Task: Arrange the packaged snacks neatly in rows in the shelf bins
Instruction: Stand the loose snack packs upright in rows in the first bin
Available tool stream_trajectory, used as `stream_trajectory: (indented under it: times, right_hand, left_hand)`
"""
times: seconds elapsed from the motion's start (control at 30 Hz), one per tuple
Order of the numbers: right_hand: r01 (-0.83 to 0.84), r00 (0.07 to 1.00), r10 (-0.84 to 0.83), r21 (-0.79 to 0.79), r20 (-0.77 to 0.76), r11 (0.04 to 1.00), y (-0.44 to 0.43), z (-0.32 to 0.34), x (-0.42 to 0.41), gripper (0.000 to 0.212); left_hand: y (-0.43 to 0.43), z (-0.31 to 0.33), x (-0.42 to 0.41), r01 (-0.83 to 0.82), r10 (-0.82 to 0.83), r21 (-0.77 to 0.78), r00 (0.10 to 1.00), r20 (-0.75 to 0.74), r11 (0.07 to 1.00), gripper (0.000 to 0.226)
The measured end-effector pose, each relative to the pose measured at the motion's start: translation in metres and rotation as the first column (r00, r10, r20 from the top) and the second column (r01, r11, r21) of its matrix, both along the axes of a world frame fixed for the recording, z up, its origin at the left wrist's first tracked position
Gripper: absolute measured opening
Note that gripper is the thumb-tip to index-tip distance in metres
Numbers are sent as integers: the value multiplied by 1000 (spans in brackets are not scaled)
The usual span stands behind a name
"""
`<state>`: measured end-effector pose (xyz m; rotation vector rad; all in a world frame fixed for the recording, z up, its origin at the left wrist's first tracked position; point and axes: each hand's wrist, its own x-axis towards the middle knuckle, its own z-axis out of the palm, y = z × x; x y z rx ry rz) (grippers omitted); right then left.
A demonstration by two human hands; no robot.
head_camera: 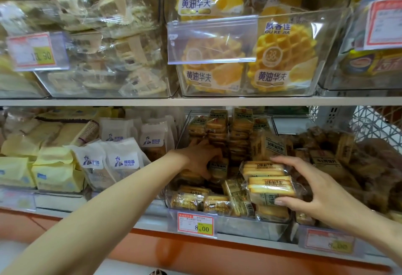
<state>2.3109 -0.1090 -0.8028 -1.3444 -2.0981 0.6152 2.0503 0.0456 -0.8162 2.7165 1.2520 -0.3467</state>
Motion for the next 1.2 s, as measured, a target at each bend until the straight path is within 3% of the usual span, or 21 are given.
stream_trajectory:
  times: [0.1,0.2,0.33,0.5,0.73,0.83,0.97,1.03,1.1,1.13,1.2]
  right_hand:
    - [4,1000,-4,-7,-3,1000,-1,1,0,70]
    - [9,1000,-9,-11,-1,1000,0,0,1,70]
    - [12,1000,-12,-32,7,999,1,0,1,69]
    - [8,1000,-8,-30,10,1000,1,0,1,69]
    - [7,1000,-7,-7,14,1000,2,-1,1,71]
    - [4,1000,-4,3,-26,1000,1,2,0,72]
    - [20,980,-18,10,-196,1000,-4,13,-5,67]
    - [48,946,-55,-30,-318,998,-6,19,-10,68]
    - [45,897,-89,-111,-432,993,-5,24,-18,68]
    - [35,874,-101,-145,-476,989,-5,26,-23,67]
    - [26,840,-122,-184,-529,982,-1,28,-32,61]
  left_hand:
    - [-2,2,-1,49,-48,95,999,-13,994,57]
    - [-5,16,-11,-12,11,17,998,58,1000,64]
    - [-15,25,-28,-26,35,61,988,-154,998,82]
    - [-13,20,-29,-17,16,200,1000,5,980,66]
    - [-15,24,-30,-10,9,160,1000,2,987,59]
    - [-26,29,-28,-103,81,101,976,201,989,56]
    - [-62,41,-19,-139,71,49,743,666,989,39]
    - [-86,50,-12,-129,167,-114,561,811,985,43]
    - [-102,53,-5,-19,353,-377,397,847,926,56]
    - [-106,51,-4,62,422,-472,356,834,879,64]
    - [-111,44,-3,149,477,-558,371,797,817,81]
